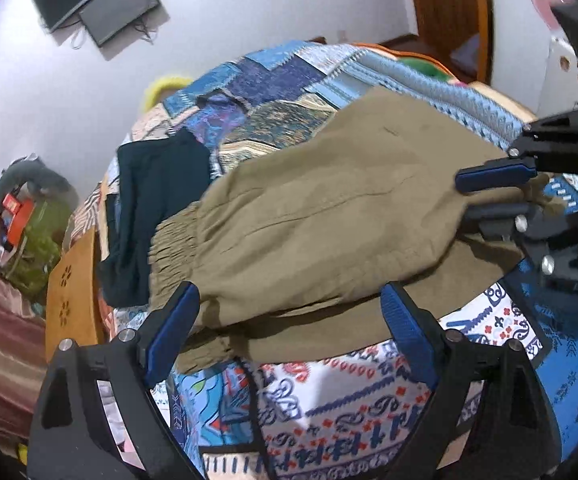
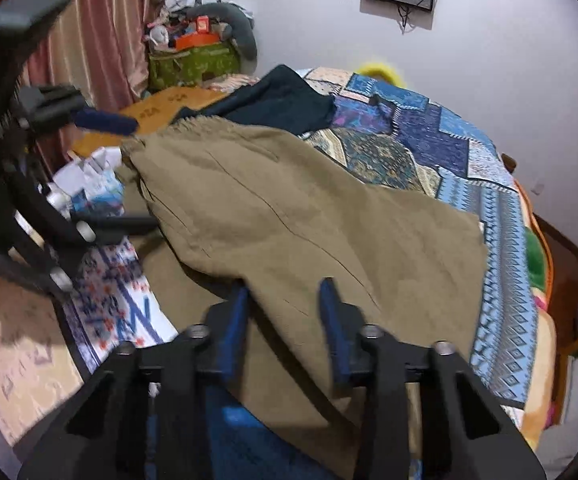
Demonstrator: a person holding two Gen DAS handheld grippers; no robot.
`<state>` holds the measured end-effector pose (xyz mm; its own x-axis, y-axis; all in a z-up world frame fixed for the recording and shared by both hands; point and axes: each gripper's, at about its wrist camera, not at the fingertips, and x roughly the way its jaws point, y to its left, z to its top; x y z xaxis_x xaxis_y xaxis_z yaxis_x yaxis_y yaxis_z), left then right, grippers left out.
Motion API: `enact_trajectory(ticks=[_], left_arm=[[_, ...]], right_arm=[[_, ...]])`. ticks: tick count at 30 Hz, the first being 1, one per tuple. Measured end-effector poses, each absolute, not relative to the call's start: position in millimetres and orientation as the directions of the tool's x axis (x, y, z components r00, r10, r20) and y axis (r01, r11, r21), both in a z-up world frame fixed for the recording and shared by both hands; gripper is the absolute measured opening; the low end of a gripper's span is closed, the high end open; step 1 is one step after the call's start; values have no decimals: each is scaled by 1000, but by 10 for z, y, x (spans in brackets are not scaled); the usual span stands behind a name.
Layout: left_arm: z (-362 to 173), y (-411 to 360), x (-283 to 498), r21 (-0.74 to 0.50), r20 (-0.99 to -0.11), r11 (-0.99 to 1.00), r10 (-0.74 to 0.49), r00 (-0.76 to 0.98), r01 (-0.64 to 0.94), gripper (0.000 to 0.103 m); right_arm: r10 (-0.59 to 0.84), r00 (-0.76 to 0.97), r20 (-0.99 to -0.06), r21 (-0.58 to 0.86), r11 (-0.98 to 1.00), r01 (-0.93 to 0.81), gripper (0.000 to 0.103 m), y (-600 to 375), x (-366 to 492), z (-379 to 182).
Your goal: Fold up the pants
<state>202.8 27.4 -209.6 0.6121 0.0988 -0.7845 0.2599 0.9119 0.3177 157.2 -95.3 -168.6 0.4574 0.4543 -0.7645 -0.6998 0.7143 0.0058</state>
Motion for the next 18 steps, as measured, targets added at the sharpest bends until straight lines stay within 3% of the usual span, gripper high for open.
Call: enact_trajectory(ticks=[2, 4, 6, 8, 11, 14, 18], left_arm=[[-2115, 222, 2051, 333, -780, 902, 100, 618, 274, 93], [-2106, 186, 2075, 355, -766, 893, 107, 634, 278, 86], [-2070, 169, 2099, 359, -757, 893, 109, 644, 271, 67], [-2009, 176, 2098, 362, -737, 900, 118, 665, 242, 37], [-1918, 163, 2063, 349, -721, 907, 101, 685, 234, 24], [-1848, 121, 1979, 352, -709, 904, 88, 700, 242, 18], [-1802, 115, 1872, 340, -710, 903, 63, 701, 263, 18]], right_arm=[[468, 454, -758, 21, 713, -701, 13, -940, 1578, -1669], [485, 450, -750, 43, 715, -698, 10, -946, 1580, -1641], [500, 454, -738, 61, 719, -693, 9, -973, 1572, -1604], [511, 458, -728, 71, 720, -690, 8, -1003, 1552, -1561], [521, 467, -714, 66, 715, -696, 7, -1022, 1491, -1491], [530, 476, -702, 61, 711, -700, 6, -1032, 1423, -1428], [544, 480, -688, 74, 711, -699, 6, -1065, 1340, -1349]])
